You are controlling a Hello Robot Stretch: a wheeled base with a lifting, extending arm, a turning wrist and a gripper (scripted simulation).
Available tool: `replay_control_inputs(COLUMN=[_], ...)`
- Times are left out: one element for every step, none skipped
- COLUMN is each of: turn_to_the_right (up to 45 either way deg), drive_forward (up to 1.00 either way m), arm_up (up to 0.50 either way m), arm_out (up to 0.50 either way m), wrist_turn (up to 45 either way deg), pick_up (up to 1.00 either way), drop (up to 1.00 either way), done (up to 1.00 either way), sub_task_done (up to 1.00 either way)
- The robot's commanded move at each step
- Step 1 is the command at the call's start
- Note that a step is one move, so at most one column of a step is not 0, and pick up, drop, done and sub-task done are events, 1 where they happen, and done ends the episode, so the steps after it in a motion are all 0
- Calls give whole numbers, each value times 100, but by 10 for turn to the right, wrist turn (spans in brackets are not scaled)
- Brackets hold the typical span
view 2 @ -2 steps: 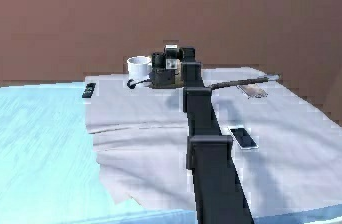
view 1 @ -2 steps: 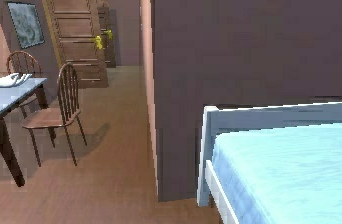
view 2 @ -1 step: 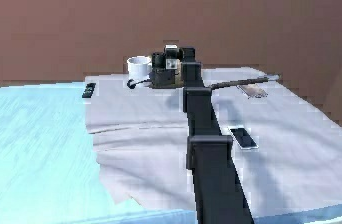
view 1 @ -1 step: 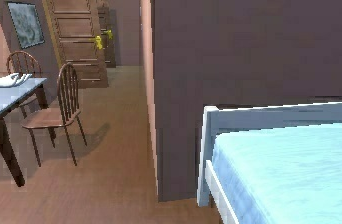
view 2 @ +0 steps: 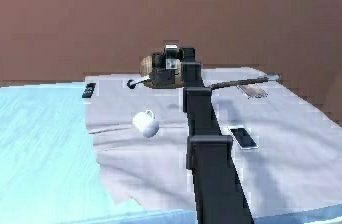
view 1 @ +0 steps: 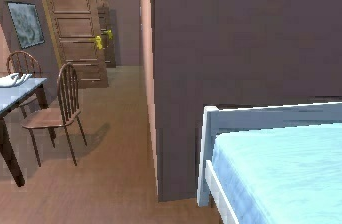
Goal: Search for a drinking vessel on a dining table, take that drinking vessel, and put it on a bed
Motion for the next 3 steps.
replay_control_inputs(turn_to_the_right=[0, 0, 0], drive_forward=[0, 0, 0], arm_up=[4, 0, 0], arm_out=[0, -8, 0], wrist_turn=[0, 0, 0], pick_up=[0, 0, 0], drop=[0, 0, 0], done=[0, 0, 100], sub_task_done=[0, 0, 0])
